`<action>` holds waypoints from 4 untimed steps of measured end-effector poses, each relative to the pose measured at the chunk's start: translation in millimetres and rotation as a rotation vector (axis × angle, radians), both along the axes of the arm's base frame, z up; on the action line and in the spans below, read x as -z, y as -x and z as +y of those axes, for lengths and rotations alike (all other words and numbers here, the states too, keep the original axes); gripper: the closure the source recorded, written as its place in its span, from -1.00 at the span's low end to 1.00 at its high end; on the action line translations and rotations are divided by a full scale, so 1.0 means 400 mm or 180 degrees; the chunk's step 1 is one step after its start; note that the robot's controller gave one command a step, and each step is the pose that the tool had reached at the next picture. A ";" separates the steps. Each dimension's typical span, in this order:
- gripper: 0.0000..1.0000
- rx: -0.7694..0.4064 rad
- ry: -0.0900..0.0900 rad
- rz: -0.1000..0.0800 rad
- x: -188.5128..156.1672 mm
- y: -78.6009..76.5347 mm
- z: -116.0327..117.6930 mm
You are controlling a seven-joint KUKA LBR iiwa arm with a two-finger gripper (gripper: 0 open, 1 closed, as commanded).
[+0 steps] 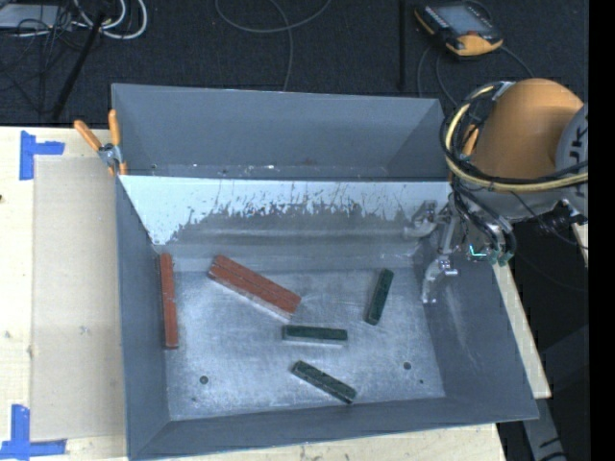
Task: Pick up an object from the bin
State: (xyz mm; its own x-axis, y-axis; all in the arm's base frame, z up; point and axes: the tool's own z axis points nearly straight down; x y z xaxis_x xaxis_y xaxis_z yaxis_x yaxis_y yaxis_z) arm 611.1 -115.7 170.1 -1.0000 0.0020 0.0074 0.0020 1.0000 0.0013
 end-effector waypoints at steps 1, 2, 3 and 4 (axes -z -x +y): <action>-1.00 -0.0006 0.0004 -0.0024 -0.012 -0.004 0.001; 1.00 -0.0102 0.0007 -0.0046 0.236 -0.016 0.017; 1.00 -0.0106 0.0008 -0.0046 0.236 -0.016 0.017; 1.00 0.0111 0.0006 -0.0034 -0.169 0.025 -0.002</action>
Offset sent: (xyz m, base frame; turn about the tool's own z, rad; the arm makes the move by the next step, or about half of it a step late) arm 0.0030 0.0078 -0.0994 -0.0343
